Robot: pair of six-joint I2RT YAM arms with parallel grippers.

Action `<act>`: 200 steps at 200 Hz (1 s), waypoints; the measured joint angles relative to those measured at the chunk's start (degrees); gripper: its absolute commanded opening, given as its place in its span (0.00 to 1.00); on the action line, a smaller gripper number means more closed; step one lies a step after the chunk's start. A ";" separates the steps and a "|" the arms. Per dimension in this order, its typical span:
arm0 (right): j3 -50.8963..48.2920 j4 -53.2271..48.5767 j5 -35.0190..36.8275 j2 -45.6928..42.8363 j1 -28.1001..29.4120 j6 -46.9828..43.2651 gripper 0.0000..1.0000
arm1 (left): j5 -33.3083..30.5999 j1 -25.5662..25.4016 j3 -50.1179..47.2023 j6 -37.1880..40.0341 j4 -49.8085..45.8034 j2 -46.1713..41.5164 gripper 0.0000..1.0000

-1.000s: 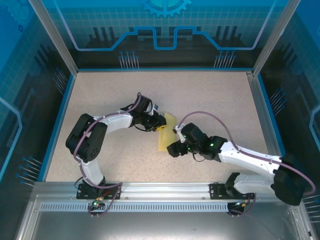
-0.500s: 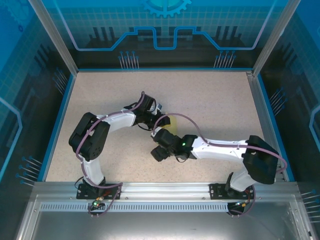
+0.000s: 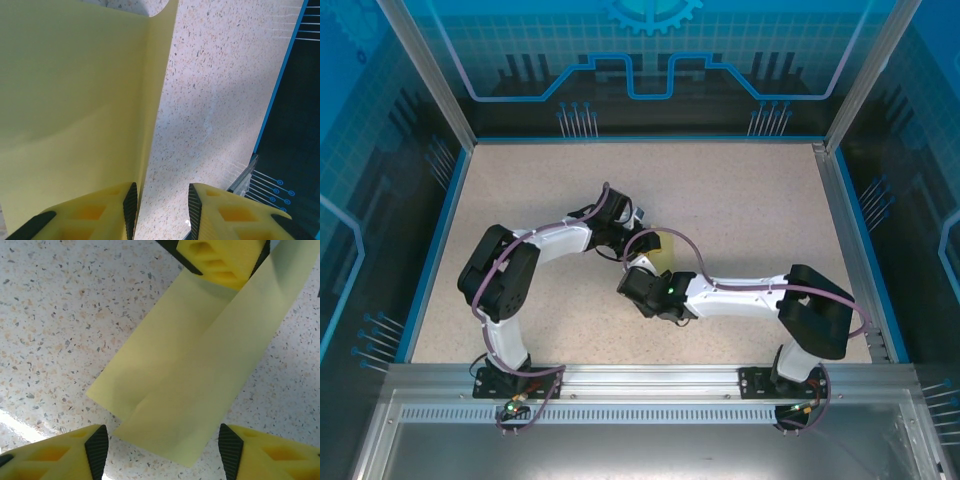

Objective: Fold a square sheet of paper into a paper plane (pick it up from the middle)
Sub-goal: Fold the triangle a second time at the center of the table.

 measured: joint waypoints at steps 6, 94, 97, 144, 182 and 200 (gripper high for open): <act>0.13 0.02 0.20 0.02 0.11 0.02 0.57 | 0.00 0.00 0.00 0.00 -0.04 0.00 0.35; 1.57 -2.34 2.80 0.44 0.61 1.92 0.08 | -0.11 0.00 0.09 0.04 -0.61 0.00 0.37; 1.60 -2.49 2.97 0.44 0.61 2.67 0.06 | -0.17 0.00 0.09 0.04 -0.68 0.00 0.38; 3.74 -6.62 4.72 0.33 0.63 3.76 0.00 | -4.35 0.02 0.09 1.11 -4.76 -2.47 0.48; 4.48 -9.07 4.24 -2.93 0.22 4.81 0.00 | -11.41 0.92 -1.57 1.62 -8.85 -11.26 0.57; 4.48 -10.05 3.04 -6.12 -0.94 5.22 0.00 | -15.28 1.77 -3.28 1.55 -10.78 -16.06 0.60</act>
